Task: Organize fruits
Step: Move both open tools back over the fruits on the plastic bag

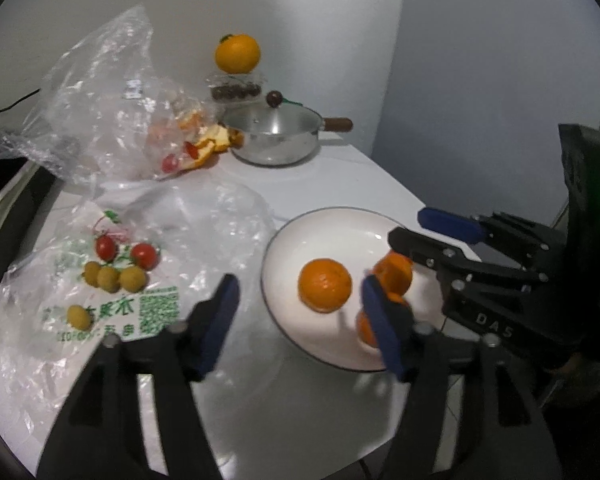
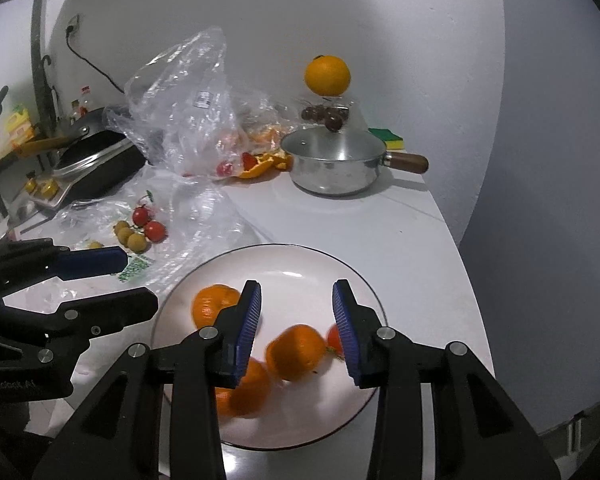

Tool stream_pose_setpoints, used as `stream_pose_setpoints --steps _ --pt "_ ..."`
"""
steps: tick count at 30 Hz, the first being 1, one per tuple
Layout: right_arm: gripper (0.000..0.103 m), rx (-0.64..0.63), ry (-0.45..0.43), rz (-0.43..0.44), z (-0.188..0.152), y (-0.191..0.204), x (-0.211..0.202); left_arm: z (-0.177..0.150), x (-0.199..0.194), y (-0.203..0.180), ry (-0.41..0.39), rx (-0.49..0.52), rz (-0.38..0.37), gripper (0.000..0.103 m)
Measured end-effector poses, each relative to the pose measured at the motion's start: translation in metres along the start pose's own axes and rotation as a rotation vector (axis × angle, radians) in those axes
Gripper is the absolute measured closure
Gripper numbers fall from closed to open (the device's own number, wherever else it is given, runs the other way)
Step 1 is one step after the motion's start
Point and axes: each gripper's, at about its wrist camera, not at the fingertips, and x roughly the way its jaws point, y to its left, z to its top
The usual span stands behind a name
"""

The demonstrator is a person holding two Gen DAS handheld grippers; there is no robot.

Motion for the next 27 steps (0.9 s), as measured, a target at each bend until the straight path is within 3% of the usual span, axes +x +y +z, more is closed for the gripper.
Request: stream_pose_setpoints --steps 27 --pt "0.064 -0.142 0.004 0.063 0.025 0.116 0.001 -0.039 -0.068 0.105 -0.08 -0.157 0.114 0.035"
